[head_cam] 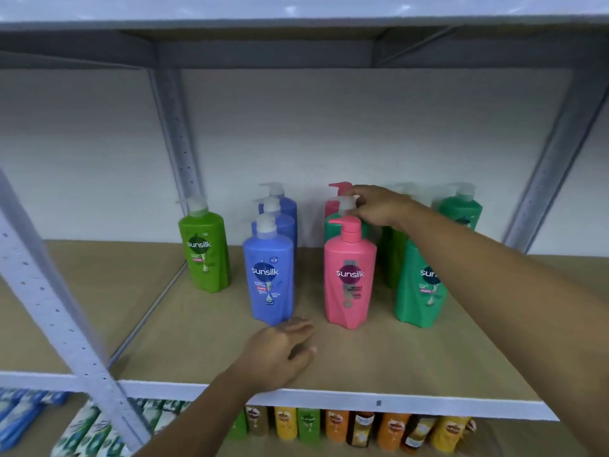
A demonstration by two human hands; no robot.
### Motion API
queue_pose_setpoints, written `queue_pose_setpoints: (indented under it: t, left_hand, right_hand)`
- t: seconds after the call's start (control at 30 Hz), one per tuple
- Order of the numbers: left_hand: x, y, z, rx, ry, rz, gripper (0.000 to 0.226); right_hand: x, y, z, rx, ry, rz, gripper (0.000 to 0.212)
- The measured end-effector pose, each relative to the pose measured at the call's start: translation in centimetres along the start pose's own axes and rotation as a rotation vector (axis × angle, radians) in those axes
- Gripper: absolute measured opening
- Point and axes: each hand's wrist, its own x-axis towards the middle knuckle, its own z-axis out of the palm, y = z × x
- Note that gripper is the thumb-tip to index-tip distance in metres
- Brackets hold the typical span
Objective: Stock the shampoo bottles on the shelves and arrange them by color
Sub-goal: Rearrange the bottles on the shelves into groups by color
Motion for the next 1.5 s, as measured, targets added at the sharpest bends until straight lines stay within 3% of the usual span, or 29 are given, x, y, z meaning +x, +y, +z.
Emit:
queue_pose_setpoints:
  t: [0.1, 0.33, 0.67, 0.8, 0.93, 1.03, 1.2, 1.37, 1.5]
  left_hand:
    - [0.2, -0.2, 0.3, -0.006, 0.015, -0.009, 0.073]
    - [0.3, -0.4, 0.2, 0.029, 0.036, 0.002, 0.068]
    - [-0.1, 0.0, -0.3, 0.042, 0.043, 0.068, 0.052]
    - [-0.6, 0.6, -0.8, 0.022, 0.034, 0.070, 0.064]
    - [-0.7, 0.9, -0.9, 0.054, 0.042, 0.080, 0.047]
    - [-0.8, 1.2, -1.1, 0.063, 0.048, 0.068, 0.049]
    - [-1.0, 1.5, -1.3, 0.083, 0.035, 0.043, 0.045]
    - [-1.1, 1.9, -1.7, 0.093, 0.007, 0.052, 0.046]
    - [-1.6, 2.5, -2.1, 0.079, 0.014, 0.033, 0.077]
  right_hand:
    - [0.9, 0.9, 0.4, 0.001, 0.052, -0.005, 0.023]
    - [-0.4, 0.3, -0.5, -0.046, 0.200, -0.048, 0.028]
    - [-6.7, -3.3, -4.3, 0.051, 0.659, -0.227, 0.028]
    - [-10.2, -4.4, -4.6, 0.024, 0.817, -0.241, 0.030]
    - [-13.9, -5.2, -4.6, 0.042, 0.918, -0.251, 0.033]
    - [-16.3, -5.9, -4.6, 0.030, 0.979, -0.244, 0.034]
    - [-19.6, -6.8, -5.1, 0.083, 1.013, -0.211, 0.033]
    - [-21.9, -5.8, -4.3, 0.068, 0.836, -0.073, 0.028]
    - [-22.1, -3.4, -1.5, 0.124, 0.676, -0.004, 0.031]
